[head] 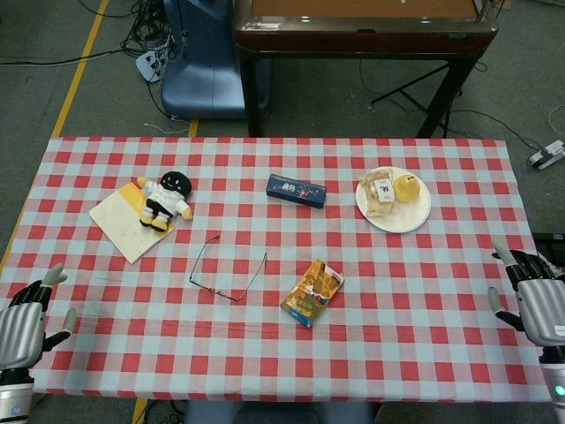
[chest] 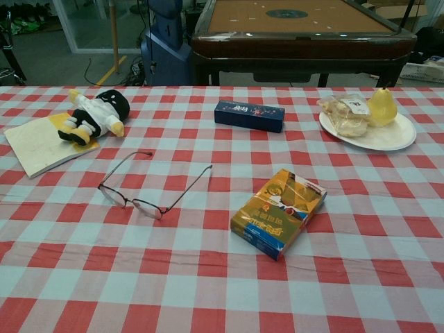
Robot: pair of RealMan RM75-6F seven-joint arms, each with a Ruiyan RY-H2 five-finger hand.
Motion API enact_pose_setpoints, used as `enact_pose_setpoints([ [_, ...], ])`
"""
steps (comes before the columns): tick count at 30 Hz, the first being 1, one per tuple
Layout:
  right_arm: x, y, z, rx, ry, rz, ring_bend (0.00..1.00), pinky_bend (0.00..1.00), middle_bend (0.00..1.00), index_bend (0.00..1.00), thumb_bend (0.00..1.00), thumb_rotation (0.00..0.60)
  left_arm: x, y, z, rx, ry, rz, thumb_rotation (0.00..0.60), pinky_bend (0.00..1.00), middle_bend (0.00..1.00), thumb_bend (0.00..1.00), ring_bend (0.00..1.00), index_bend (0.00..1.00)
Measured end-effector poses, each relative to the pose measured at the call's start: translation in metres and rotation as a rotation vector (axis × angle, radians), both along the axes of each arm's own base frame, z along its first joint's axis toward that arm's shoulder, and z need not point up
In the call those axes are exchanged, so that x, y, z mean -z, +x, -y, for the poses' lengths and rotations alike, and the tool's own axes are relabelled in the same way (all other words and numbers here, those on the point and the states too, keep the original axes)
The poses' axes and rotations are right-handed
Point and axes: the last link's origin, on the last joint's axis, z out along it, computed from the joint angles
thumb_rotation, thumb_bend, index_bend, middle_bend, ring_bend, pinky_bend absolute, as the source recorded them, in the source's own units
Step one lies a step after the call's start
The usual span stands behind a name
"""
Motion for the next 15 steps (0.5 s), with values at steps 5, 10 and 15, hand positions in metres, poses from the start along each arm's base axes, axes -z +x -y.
enact_pose_setpoints([
  [5,-0.0011,0.0008,0.0003,-0.004,-0.006,0.0,0.15,0.18,0.24,0.01,0.44,0.6,-0.0001,-0.0003,-0.0003,0.002,0.0,0.001,0.6,0.21,0.25,0.45,0.21,0.08],
  [10,-0.0049,0.0022,0.0008,-0.014,-0.022,-0.005,0.15,0.18,0.24,0.01,0.44,0.6,-0.0011,0.0011,-0.0008,0.019,0.0,0.005,0.6,0.21,0.25,0.45,0.21,0.08],
  [15,-0.0099,0.0038,0.0026,-0.02,-0.05,-0.012,0.15,0.18,0.24,0.01,0.44,0.6,-0.0023,0.0045,-0.0058,0.062,-0.014,0.009,0.6,0.22,0.25,0.45,0.21,0.08],
])
